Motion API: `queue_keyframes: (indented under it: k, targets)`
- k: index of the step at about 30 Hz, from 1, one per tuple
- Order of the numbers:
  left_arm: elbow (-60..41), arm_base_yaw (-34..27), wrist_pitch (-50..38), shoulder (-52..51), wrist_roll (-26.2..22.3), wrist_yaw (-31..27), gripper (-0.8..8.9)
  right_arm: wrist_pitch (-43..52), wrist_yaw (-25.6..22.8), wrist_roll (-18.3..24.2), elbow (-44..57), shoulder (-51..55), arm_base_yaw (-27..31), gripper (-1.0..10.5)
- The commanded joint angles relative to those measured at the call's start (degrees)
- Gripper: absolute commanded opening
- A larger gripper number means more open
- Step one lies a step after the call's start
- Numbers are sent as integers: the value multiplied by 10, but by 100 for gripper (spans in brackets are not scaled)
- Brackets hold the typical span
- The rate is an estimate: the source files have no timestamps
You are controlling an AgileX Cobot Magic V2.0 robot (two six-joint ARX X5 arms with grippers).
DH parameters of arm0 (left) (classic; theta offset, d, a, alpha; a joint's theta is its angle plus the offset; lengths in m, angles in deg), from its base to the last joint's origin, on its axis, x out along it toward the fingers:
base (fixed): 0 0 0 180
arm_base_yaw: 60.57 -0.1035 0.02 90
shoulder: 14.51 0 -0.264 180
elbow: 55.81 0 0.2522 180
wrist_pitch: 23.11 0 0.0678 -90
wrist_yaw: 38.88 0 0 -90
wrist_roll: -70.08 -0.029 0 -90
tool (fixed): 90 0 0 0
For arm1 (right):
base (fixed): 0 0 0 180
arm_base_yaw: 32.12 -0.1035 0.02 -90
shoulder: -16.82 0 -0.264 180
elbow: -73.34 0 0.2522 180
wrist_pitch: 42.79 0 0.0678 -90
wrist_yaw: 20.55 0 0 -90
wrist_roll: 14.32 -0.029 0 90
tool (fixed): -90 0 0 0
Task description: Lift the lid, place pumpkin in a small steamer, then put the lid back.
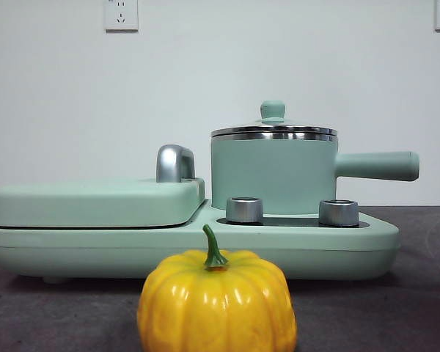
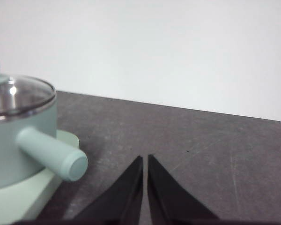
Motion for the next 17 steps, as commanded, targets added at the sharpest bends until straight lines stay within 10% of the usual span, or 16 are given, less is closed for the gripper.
queue_keyframes:
  k: [1,7,17]
  targets:
    - [-12,0,-7,-1,97,-1,25,1,-6,-74,2,1,0,14]
    - [-11,0,-10,-1,185,28,16,12,-6,-206,1,1,0,14]
    - [6,0,-198,-1,72,34,15,14,-3,-182,-64,1,0,14]
